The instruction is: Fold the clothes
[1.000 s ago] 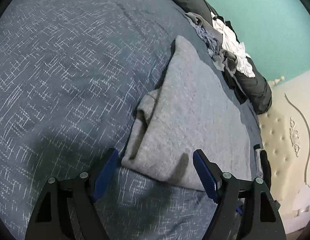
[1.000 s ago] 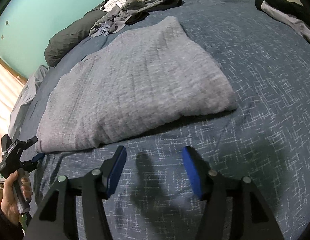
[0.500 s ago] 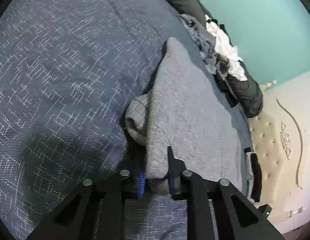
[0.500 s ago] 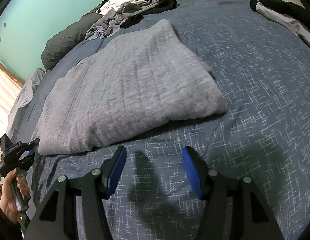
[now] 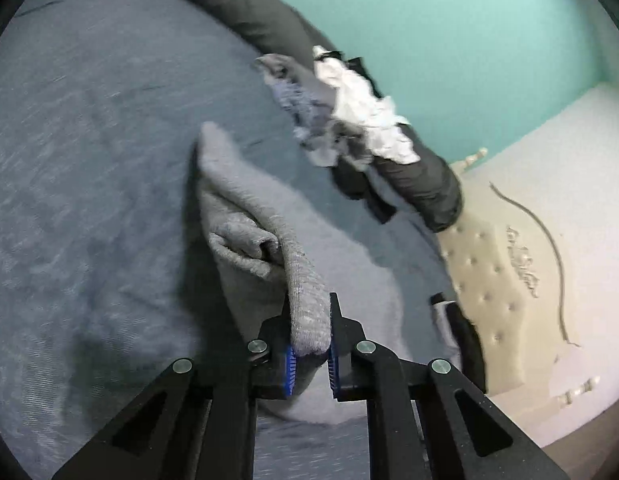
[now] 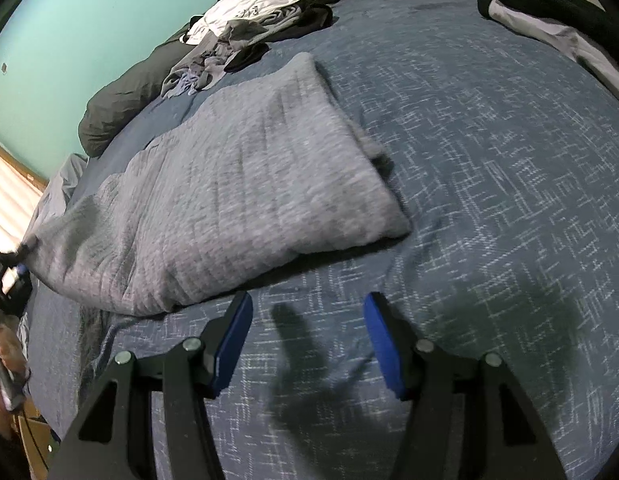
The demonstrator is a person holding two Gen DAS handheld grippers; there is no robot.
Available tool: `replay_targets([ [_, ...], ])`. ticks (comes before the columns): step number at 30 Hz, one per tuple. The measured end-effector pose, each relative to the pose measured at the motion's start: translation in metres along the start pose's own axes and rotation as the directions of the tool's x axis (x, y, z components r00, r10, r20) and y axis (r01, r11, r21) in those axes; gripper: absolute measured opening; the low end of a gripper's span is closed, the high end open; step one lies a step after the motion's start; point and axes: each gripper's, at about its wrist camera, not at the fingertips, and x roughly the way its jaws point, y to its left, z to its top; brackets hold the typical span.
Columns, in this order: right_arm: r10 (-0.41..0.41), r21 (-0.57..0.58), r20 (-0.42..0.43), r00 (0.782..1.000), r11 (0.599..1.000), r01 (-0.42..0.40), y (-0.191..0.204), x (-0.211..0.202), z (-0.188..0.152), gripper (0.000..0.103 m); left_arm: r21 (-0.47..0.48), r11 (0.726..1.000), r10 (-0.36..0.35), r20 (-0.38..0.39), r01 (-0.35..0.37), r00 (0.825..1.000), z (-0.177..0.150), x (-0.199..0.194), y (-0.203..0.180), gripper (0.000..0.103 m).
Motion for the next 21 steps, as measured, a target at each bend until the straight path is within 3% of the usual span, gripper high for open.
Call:
replay_targets([
  [6, 0.009, 0.031, 0.013, 1.0, 0.999, -0.01, -0.02, -0.012, 0.0, 0.059, 0.115, 0.991, -0.064, -0.039, 0.068, 0.997, 0.005, 0.038, -0.079, 0.012],
  [12, 0.023, 0.081, 0.037, 0.999, 0.996, -0.026, -0.049, -0.023, 0.004, 0.059, 0.253, 0.957, -0.1, -0.178, 0.143, 0.979, -0.031, 0.113, -0.167, 0.012],
  [17, 0.038, 0.115, 0.044, 0.998, 0.993, -0.043, -0.068, -0.03, 0.004, 0.059, 0.366, 0.919, -0.01, -0.348, 0.146, 0.938, -0.098, 0.192, -0.203, 0.012],
  [21, 0.039, 0.133, 0.056, 0.998, 0.99, -0.046, -0.074, -0.036, 0.006, 0.059, 0.386, 0.917, 0.071, -0.403, 0.1, 0.912, -0.131, 0.226, -0.197, 0.013],
])
